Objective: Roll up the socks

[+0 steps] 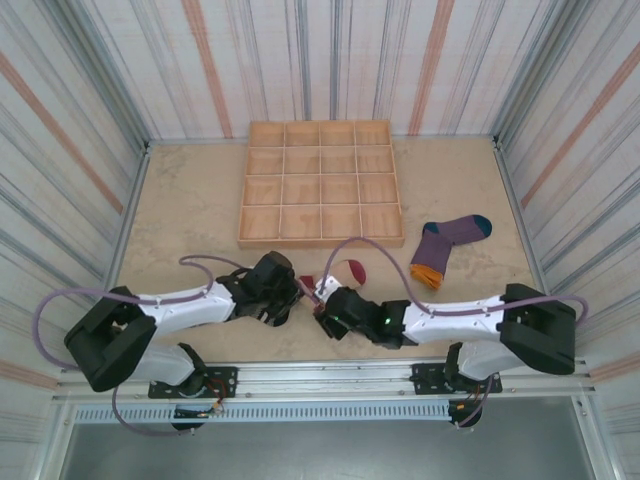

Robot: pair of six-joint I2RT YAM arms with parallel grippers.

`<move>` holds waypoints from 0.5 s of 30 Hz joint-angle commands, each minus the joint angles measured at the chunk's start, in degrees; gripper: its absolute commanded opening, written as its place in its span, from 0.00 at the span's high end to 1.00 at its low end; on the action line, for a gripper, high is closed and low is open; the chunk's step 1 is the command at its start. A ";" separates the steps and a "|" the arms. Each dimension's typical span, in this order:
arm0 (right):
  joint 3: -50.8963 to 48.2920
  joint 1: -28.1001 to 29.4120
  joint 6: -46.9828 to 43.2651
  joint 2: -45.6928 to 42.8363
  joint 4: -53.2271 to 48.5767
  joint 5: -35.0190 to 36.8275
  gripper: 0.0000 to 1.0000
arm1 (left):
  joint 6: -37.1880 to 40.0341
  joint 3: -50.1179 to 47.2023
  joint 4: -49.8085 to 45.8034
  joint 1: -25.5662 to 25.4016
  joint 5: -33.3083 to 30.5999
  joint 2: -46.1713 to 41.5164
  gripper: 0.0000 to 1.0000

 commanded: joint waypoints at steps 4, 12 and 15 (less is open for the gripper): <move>3.05 2.52 -6.69 5.80 4.96 7.41 0.35 | -2.38 -1.52 -2.76 -0.33 -4.02 -1.51 1.00; 4.39 1.50 -9.69 11.04 7.98 5.77 0.38 | -2.73 -1.80 -0.21 -0.43 -2.92 0.91 1.00; 4.16 0.50 -9.79 12.15 9.33 4.76 0.40 | -2.89 -1.80 0.10 -0.53 -2.60 1.33 1.00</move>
